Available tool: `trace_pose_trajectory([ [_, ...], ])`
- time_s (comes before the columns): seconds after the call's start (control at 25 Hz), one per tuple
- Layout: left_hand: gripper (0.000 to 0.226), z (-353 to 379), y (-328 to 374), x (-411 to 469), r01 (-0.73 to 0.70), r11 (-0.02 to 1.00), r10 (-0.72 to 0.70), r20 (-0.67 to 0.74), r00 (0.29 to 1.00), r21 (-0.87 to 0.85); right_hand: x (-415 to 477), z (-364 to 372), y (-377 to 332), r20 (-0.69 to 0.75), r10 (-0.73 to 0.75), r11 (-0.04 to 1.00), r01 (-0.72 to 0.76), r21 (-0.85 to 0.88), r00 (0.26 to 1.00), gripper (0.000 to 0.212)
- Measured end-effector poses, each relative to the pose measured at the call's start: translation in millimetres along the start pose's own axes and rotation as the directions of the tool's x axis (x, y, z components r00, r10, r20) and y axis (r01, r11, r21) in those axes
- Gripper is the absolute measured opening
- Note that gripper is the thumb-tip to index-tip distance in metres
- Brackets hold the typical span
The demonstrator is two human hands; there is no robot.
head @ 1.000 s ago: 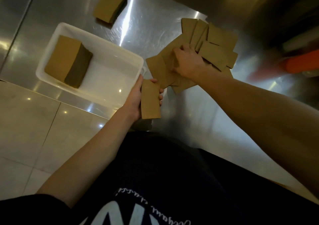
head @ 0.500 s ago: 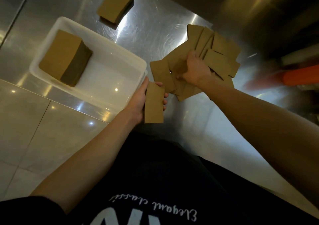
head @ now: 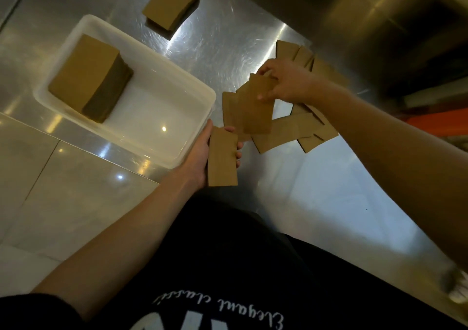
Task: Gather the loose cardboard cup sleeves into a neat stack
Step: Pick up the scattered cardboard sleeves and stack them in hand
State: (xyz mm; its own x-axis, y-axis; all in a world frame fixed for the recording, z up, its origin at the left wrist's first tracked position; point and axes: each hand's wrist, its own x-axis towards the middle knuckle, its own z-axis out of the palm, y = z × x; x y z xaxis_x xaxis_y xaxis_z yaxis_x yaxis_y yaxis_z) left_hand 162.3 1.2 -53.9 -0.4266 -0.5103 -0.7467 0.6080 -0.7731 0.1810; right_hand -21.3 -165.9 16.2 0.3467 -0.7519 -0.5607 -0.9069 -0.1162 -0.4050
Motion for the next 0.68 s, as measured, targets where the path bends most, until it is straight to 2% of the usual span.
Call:
trace_pose_trajectory([
  [0.12,0.057,-1.5,-5.5,-2.3,-0.01,0.999,0.01,-0.009,1.0,-0.052,13.7,21.3,-16.6,0.078,-0.038,0.997,0.043,-0.066,0.996,0.06],
  [0.32,0.056,-3.8,-11.2,-5.8,-0.004,0.996,0.004,0.0,1.0,-0.085,20.7,52.1,-24.9,0.098,-0.029,0.983,0.046,-0.18,0.995,0.068],
  [0.56,0.054,-5.4,-12.9,-5.0,-0.011,0.995,0.009,-0.027,1.0,-0.101,11.8,73.7,-19.6,-0.012,0.017,0.975,-0.019,-0.223,1.0,0.066],
  [0.68,0.053,-5.6,-12.2,-5.0,-0.011,0.996,0.009,-0.021,1.0,-0.094,3.3,77.8,-13.5,-0.062,-0.01,0.993,0.002,-0.121,0.998,0.06],
])
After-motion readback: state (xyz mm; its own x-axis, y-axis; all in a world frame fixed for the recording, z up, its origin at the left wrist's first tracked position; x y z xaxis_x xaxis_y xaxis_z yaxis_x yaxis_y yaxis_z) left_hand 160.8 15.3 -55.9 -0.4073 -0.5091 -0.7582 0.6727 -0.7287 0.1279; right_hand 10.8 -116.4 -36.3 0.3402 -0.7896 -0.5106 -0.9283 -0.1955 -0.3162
